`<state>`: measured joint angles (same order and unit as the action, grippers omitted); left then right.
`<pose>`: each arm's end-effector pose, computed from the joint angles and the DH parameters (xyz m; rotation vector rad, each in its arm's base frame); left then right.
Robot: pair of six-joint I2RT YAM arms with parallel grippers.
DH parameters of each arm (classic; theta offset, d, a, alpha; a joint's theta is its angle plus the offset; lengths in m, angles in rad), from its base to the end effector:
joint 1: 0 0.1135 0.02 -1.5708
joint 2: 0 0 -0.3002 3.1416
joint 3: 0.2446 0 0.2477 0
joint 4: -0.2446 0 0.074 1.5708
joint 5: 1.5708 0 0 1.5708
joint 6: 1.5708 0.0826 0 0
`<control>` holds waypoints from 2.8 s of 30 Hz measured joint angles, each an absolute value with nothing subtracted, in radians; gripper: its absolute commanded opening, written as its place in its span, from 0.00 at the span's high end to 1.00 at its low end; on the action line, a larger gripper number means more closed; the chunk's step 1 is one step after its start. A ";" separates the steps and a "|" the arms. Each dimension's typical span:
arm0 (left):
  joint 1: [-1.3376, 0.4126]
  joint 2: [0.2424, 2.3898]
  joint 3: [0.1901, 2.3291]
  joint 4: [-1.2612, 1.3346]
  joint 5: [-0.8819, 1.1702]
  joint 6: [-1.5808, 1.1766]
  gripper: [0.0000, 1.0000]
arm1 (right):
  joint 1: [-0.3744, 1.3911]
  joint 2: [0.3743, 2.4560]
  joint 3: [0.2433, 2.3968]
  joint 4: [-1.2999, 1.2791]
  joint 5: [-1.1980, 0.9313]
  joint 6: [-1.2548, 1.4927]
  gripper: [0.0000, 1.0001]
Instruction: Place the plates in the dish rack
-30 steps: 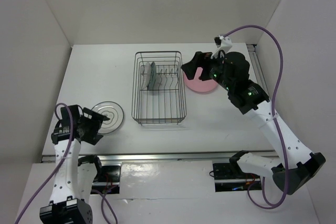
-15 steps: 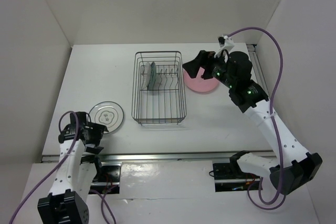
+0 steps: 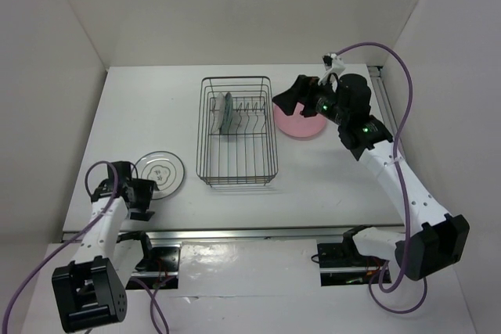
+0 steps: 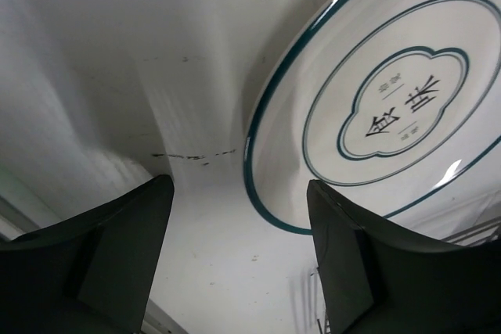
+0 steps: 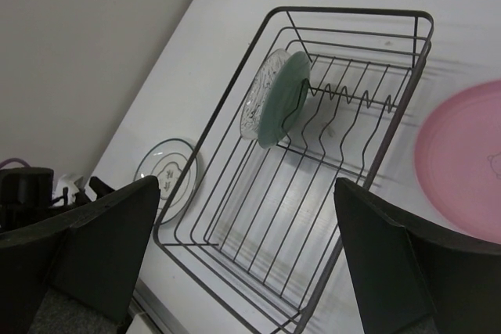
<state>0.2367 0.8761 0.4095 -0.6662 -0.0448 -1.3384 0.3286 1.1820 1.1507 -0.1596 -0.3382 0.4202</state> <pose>0.1312 0.0354 0.1478 -1.9463 1.9187 -0.2662 0.2727 0.1219 0.4149 -0.1719 1.8197 0.8339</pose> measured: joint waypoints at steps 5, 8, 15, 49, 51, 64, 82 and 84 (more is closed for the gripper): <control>0.226 0.918 0.409 -0.594 -0.040 -1.348 0.19 | 0.310 1.198 1.142 -0.144 -0.367 0.424 0.01; 0.226 0.943 0.411 -0.550 -0.036 -1.362 0.22 | 0.307 1.198 1.139 -0.130 -0.379 0.427 0.01; 0.225 0.981 0.413 -0.494 -0.029 -1.366 0.43 | 0.305 1.198 1.137 -0.113 -0.382 0.429 0.01; 0.223 1.248 0.594 -0.287 -0.033 -1.289 1.00 | 0.285 1.167 1.118 -0.101 -0.434 0.429 0.01; 0.222 1.248 0.601 -0.282 -0.037 -1.281 1.00 | 0.285 1.167 1.115 -0.097 -0.434 0.429 0.01; 0.254 1.162 0.734 -0.292 -0.098 -1.070 1.00 | 0.285 1.166 1.098 -0.093 -0.439 0.421 0.01; 0.261 1.162 1.170 -0.088 0.360 -0.680 1.00 | 0.285 1.201 1.080 0.131 -0.529 0.375 0.01; 0.239 1.154 1.178 -0.076 0.403 -0.653 1.00 | 0.285 1.218 1.109 0.143 -0.527 0.376 0.01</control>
<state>0.2386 1.1538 1.1782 -0.0761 0.4034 -0.6525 0.2848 1.2182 1.1088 0.1432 -0.5270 0.3763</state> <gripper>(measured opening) 0.108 0.993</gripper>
